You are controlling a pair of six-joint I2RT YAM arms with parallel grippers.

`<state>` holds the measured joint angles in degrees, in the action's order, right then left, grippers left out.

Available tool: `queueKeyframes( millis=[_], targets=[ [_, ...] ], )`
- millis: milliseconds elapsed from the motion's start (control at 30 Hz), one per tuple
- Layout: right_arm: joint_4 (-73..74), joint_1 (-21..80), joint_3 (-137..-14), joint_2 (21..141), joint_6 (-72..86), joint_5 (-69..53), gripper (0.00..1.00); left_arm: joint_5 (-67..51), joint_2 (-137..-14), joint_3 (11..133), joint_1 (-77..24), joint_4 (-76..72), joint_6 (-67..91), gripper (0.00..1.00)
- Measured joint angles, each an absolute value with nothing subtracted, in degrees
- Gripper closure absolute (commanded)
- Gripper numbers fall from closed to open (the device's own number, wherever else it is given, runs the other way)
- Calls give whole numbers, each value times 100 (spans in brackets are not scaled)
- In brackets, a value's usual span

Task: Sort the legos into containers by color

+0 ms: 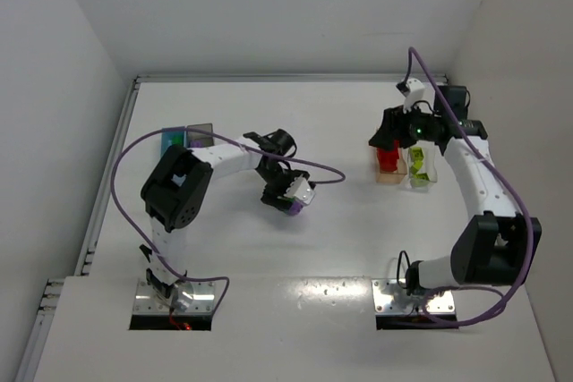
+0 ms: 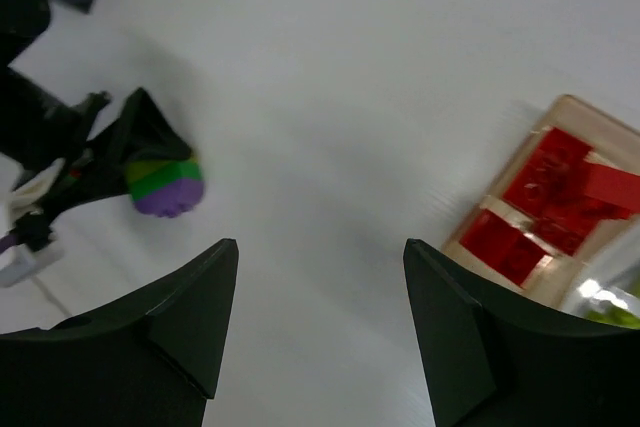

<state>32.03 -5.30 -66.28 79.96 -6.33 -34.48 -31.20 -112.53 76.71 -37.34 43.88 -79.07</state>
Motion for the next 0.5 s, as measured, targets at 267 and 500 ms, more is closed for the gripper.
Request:
queueKeyframes(
  millis=[267, 500],
  targets=[
    [2821, -113, -6010, 8296, 451, -4886, 31, -3435, -10079, 6827, -3586, 2875, -4786, 68],
    [2746, 495, -6243, 8989, 1015, -5468, 31, -2801, -8844, 6632, -3903, 1962, -2766, 68]
  ],
)
